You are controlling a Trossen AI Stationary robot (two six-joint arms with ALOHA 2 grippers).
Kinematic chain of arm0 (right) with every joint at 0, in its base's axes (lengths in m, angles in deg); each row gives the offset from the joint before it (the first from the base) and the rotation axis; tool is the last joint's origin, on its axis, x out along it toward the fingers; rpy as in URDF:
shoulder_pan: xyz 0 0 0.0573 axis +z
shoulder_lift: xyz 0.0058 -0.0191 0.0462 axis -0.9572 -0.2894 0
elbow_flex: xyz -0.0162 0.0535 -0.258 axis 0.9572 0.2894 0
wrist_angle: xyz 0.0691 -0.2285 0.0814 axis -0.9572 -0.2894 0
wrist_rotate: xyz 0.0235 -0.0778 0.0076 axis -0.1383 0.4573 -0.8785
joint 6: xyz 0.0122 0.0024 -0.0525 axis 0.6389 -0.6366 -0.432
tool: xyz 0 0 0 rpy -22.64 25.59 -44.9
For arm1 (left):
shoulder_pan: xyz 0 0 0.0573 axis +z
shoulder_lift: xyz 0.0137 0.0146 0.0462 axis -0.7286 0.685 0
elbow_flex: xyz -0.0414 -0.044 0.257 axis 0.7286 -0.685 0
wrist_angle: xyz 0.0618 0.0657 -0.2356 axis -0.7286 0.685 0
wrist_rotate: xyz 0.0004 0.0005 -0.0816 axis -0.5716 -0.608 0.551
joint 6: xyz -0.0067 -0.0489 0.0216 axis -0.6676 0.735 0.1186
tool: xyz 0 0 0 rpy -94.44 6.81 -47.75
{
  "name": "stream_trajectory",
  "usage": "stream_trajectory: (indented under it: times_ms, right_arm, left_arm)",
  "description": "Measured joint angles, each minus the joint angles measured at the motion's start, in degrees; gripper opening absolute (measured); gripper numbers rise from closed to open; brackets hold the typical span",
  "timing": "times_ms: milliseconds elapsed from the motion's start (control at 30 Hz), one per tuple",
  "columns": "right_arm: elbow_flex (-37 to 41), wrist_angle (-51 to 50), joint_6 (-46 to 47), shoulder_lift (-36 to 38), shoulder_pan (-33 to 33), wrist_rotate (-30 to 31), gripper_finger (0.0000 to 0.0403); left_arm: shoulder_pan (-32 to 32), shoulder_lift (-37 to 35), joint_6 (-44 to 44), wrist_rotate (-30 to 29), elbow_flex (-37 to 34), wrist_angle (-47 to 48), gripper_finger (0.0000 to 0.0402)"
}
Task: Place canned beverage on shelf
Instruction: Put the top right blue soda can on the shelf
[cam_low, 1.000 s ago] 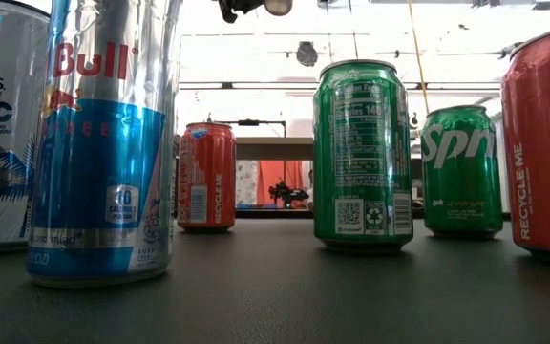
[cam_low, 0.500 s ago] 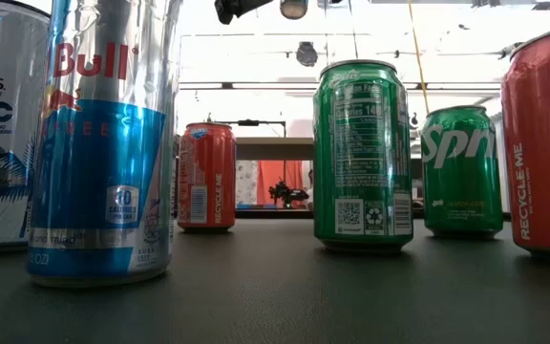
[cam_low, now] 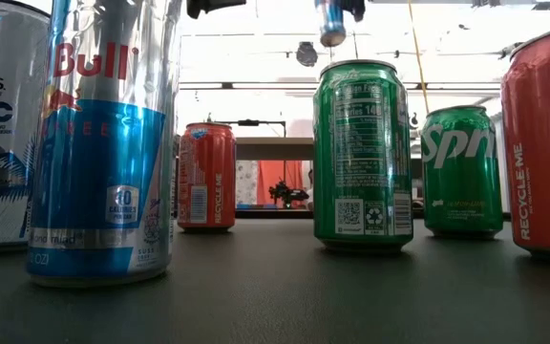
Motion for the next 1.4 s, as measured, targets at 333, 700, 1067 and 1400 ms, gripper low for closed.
stream_trajectory:
  times_ms: [333,700,1067,1400]
  right_arm:
    - [2.83,1.37,-1.54,-3.71,-9.01,-10.72,0.0208]
    - [20.6,24.0,5.97,-4.33,-10.07,-11.29,0.0208]
    - [32.09,43.21,8.57,-4.34,-11.07,-9.27,0.0208]
    - [32.15,43.85,6.02,-7.71,-13.44,-9.3,0.0208]
  left_arm:
    - [-0.05,-0.74,2.86,0.46,-0.02,0.24,0.0354]
    - [-0.02,-0.72,2.7,0.48,-0.02,0.38,0.0354]
    - [0.58,-0.67,2.46,-0.13,-0.04,3.04,0.0354]
    - [1.97,-0.67,2.41,-0.28,-0.04,3.0,0.0354]
